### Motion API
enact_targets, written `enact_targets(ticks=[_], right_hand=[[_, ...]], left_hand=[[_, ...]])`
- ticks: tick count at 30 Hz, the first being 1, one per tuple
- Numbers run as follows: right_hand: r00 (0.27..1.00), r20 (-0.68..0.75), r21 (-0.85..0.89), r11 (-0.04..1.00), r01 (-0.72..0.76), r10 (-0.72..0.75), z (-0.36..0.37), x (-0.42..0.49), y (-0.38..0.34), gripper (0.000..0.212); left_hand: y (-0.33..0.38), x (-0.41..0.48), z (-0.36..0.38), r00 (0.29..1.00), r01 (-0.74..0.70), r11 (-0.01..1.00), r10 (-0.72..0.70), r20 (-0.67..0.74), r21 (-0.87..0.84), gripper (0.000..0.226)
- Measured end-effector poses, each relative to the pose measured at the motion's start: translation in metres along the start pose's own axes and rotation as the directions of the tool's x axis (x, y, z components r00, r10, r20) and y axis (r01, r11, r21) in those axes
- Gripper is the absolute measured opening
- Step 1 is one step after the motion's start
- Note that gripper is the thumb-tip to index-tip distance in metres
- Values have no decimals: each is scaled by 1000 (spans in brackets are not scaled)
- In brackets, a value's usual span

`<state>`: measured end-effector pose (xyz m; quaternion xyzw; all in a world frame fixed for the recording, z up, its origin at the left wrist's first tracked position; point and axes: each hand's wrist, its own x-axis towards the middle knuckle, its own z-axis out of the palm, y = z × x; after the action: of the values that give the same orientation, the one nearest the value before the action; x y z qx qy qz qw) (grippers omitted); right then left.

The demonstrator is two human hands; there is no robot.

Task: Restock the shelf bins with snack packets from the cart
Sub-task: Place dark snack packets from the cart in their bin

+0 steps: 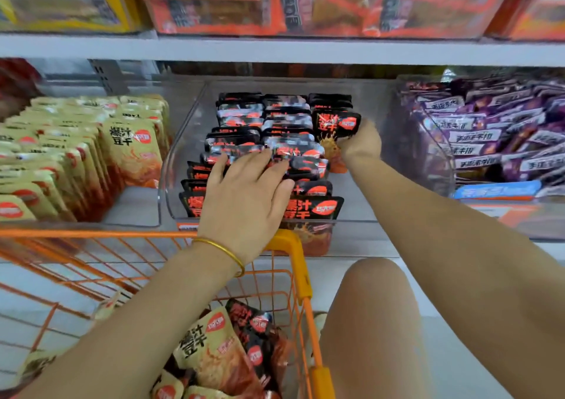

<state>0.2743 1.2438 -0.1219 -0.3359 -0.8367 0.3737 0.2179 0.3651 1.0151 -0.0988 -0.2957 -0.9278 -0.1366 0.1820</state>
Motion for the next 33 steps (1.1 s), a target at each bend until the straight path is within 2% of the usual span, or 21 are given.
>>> enact_targets(ticks=[9,18,21,24,27,29,31,33], right_hand=[[1000,-7,-12,1000,-26,25,0,-3,1,50],[998,-24,40,997,-59,60,-15,-19,-6,48],[995,-95,102,994,35,-25,-28,-34,-15,32],[960,-125,197,942,270,-249,-47,-73,-32,22],[852,20,307,814,494,-524,-64,-146,-60,23],[712,228,385,733,561,-664,-63,-196,-77,21],[492,508,431,704,565,-707,-47,-238,-91,17],[244,741,396,701,593,-626,-19,-275,-99,12]], left_hand=[[-2,0,-1,1000,-19,999,18,-20,-34,53],[-13,-16,-14,998,-44,990,37,-48,-136,53],[-20,-25,-25,995,-66,985,54,-80,-161,46],[-37,-46,-39,988,-103,984,85,-125,-146,40],[-64,-77,-61,988,-106,988,92,-126,-108,33],[-86,-97,-76,992,-94,993,87,-87,-76,30],[-109,-117,-87,999,-45,999,45,-8,-30,28],[-131,-139,-90,996,52,999,-52,79,4,25]])
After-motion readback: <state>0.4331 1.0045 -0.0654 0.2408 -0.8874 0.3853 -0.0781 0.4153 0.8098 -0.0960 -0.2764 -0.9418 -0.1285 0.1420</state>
